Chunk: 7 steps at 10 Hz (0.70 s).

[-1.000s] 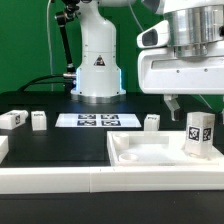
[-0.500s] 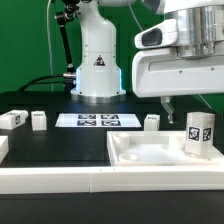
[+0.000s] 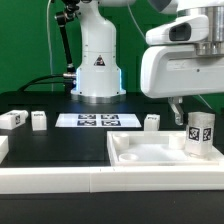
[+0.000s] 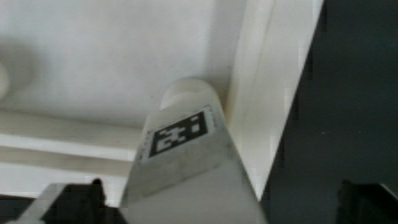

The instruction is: Assemble square table

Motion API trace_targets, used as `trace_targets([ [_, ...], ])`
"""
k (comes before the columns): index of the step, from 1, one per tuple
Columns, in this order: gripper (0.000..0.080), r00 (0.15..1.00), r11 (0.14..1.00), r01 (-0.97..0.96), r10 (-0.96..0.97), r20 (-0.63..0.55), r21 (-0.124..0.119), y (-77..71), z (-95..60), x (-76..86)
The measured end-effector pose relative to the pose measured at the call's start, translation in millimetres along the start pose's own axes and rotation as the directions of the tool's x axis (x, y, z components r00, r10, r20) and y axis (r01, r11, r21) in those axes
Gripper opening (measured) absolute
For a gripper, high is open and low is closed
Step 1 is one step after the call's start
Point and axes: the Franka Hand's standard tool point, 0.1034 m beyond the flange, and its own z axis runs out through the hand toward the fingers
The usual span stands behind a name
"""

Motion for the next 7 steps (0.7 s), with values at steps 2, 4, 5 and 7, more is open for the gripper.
trace_targets([
  [2,0.0649,0.983,0.983,0.181,-0.181,-0.001,-0.003,1.4,-0.4,0.6],
  [4,0.0649,0.947,0.947,0.320,-0.320,0.002,-0.003,3.6,0.7,-0.1],
  [5,0.0637,0.944,0.944,0.329,-0.329,0.003,-0.002,4.8,1.3,-0.4],
  [7,0.0468,0.944,0.944,0.329,-0.329,0.003,-0.002,4.5,1.3,-0.4],
])
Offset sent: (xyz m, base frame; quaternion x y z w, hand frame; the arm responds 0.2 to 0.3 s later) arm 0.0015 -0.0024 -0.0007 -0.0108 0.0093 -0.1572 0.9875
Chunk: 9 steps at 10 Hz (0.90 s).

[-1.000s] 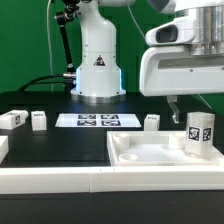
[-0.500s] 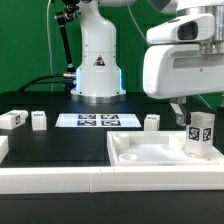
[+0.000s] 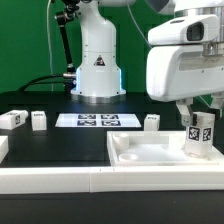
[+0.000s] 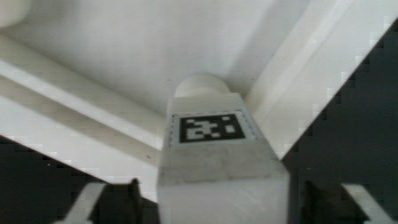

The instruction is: Assemble square table

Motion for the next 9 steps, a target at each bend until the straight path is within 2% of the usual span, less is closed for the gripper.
trace_targets([
  [1,0.0287,1.000,1.000,-0.001,0.001,0.000,0.000,0.5,-0.1,0.0],
  [4,0.0289,0.998,0.998,-0.070,0.070,0.000,0.002,1.1,0.1,-0.5],
  [5,0.0289,0.977,0.977,-0.214,0.214,0.000,0.022,3.9,0.3,-2.2],
  [7,0.0289,0.905,0.904,-0.425,0.425,0.005,0.042,4.8,0.9,-2.8],
  [9,0.0290,0.777,0.777,-0.629,0.629,0.008,0.040,5.4,1.3,-2.2],
])
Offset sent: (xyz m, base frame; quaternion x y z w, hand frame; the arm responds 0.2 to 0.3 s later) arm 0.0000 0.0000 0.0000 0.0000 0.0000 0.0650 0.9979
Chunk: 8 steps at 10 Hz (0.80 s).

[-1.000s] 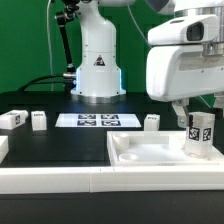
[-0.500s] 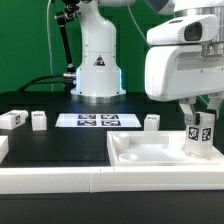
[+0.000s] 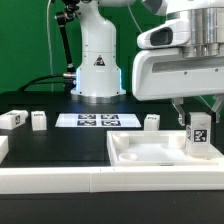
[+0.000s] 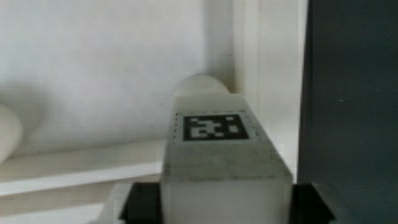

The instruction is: Assemble square table

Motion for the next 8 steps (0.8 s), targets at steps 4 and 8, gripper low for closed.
trace_targets([
  [4,0.0290,0.917,0.917,-0.399,0.399,-0.020,-0.013,0.3,0.6,0.9],
  [8,0.0290,0.743,0.743,-0.669,0.668,-0.031,-0.011,-1.4,1.0,0.1],
])
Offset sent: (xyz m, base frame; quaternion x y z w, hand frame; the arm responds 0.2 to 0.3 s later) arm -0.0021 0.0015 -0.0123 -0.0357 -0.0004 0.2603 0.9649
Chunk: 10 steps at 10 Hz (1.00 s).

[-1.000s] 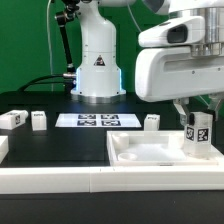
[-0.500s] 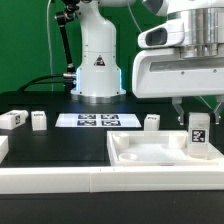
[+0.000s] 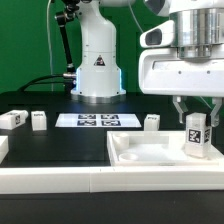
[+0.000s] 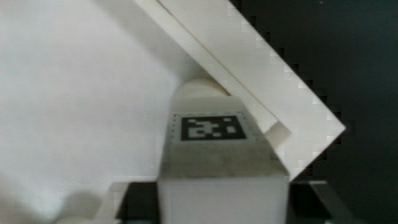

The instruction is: Assemble square table

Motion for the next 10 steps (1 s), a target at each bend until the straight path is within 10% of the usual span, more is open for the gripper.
trace_targets([
  [5,0.0290,0.983,0.983,-0.186,0.186,0.005,0.006,-2.2,0.1,-1.9],
  [10,0.0644,0.969,0.969,0.245,-0.245,-0.002,0.008,-3.5,-1.1,-1.0],
])
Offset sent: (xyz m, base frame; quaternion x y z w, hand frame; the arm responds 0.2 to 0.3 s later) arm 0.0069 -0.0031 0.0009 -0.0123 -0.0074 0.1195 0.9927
